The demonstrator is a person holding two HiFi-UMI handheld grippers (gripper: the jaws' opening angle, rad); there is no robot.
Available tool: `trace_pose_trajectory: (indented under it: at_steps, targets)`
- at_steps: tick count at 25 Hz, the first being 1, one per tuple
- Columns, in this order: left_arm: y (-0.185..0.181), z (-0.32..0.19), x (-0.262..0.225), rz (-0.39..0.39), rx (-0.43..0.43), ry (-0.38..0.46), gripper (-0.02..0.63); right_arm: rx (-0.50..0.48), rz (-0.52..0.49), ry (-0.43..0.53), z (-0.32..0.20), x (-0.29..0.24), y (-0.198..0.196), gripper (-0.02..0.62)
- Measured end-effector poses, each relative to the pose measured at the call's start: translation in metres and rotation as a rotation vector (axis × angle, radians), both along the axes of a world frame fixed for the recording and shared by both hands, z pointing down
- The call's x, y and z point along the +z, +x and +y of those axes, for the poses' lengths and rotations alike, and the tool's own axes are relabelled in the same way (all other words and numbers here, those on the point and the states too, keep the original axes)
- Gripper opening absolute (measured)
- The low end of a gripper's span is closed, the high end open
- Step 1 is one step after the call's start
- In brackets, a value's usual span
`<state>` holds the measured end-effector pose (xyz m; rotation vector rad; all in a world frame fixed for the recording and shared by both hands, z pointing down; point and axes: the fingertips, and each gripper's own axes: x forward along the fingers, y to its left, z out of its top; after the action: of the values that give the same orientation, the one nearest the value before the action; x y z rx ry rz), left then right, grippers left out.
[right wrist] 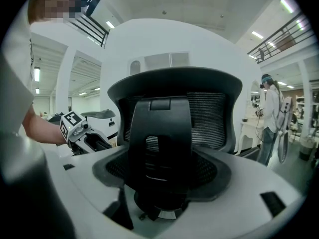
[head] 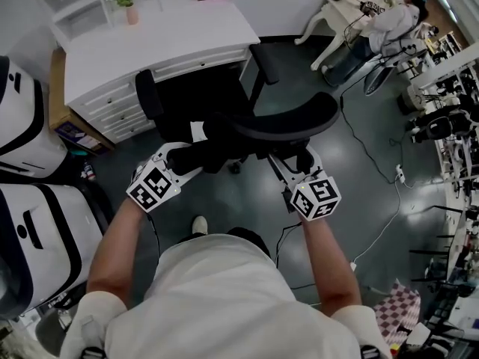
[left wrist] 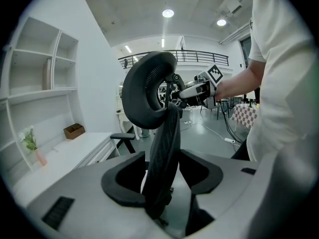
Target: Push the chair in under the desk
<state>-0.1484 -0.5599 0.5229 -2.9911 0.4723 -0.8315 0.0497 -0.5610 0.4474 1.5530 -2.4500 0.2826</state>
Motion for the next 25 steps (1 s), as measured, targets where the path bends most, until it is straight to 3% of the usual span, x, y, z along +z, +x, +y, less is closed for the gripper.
trace_pose_trajectory:
  at_steps: [7,13,19,25]
  targets:
    - [-0.001,-0.001,0.002,-0.024,-0.064,0.004,0.227,0.000,0.030,0.010,0.002,0.004,0.000,0.314]
    - [-0.009,0.001,-0.001,-0.093,-0.199,0.051,0.250,-0.022,0.093,0.030,0.013,0.004,0.000,0.314]
    - [-0.027,0.012,-0.038,0.014,-0.392,0.073,0.264,-0.009,0.077,0.062,0.044,-0.009,0.029,0.313]
    - [-0.005,0.058,-0.062,0.083,-0.446,0.067,0.232,-0.025,0.055,0.043,0.091,-0.008,0.053,0.310]
